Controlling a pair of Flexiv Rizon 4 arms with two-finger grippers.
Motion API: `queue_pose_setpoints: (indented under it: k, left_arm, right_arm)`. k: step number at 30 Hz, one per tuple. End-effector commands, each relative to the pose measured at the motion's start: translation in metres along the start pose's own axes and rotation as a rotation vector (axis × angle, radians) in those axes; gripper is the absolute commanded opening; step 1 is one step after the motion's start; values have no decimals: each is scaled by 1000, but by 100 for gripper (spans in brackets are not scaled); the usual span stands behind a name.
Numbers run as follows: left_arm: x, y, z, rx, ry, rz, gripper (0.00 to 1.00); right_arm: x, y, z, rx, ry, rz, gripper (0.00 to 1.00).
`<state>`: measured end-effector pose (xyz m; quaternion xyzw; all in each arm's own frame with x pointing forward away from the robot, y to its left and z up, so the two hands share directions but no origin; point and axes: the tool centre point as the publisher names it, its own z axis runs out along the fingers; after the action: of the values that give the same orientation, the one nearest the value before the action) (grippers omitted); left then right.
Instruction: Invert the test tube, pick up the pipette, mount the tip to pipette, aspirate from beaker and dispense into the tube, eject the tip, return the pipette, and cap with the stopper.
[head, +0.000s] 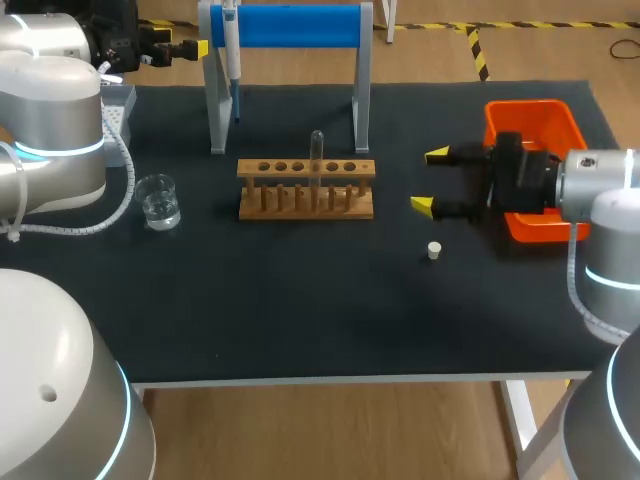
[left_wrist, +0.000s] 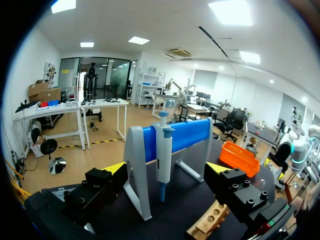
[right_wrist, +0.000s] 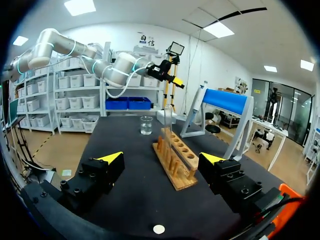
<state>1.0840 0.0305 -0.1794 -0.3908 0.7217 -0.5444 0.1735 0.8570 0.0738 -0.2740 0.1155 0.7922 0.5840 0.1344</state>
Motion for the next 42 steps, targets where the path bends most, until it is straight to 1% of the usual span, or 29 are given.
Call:
queue_pose_setpoints:
  k: [1, 4, 6, 7, 9, 10, 11, 13, 14, 16, 18, 19, 21, 26, 28, 31, 33, 38, 42]
  left_arm:
    - [0, 1, 1, 5, -2, 0, 100]
    - [0, 1, 1, 5, -2, 0, 100]
    - [19, 10, -9, 21, 4, 19, 100]
    - [32, 17, -16, 28, 10, 30, 100]
    - [49, 27, -25, 34, 12, 51, 100]
    - [62, 35, -33, 34, 17, 64, 100]
    - [70, 40, -38, 35, 19, 79, 100]
    - [95, 53, -53, 40, 22, 124, 100]
    - [102, 56, -58, 46, 24, 139, 100]
    - [123, 66, -72, 66, 37, 167, 100]
    - [136, 73, -80, 65, 43, 201, 100]
    - [145, 78, -85, 46, 39, 231, 100]
    - [161, 85, -91, 34, 58, 275, 100]
    - [188, 102, -101, 39, 83, 303, 100]
    - [195, 109, -102, 42, 93, 309, 100]
    - [200, 121, -102, 41, 101, 321, 100]
    - [201, 126, -102, 58, 113, 318, 100]
    - [195, 139, -97, 39, 95, 287, 100]
    - [193, 140, -96, 42, 107, 282, 100]
  right_arm:
    - [1, 0, -1, -1, 0, -1, 100]
    - [1, 0, -1, -1, 0, -1, 100]
    - [1, 0, -1, -1, 0, -1, 100]
    - [1, 0, -1, -1, 0, -1, 100]
    - [1, 0, -1, -1, 0, -1, 100]
    - [1, 0, -1, -1, 0, -1, 100]
    - [1, 0, -1, -1, 0, -1, 100]
    - [1, 0, -1, -1, 0, -1, 100]
    - [1, 0, -1, -1, 0, -1, 100]
    - [1, 0, -1, -1, 0, -1, 100]
    - [1, 0, -1, -1, 0, -1, 100]
    - [1, 0, -1, -1, 0, -1, 100]
    - [1, 0, -1, -1, 0, -1, 100]
    - [1, 0, -1, -1, 0, -1, 100]
    - [1, 0, -1, -1, 0, -1, 100]
    - [1, 0, -1, -1, 0, -1, 100]
    - [1, 0, -1, -1, 0, -1, 100]
    - [1, 0, -1, -1, 0, -1, 100]
    - [1, 0, -1, -1, 0, -1, 100]
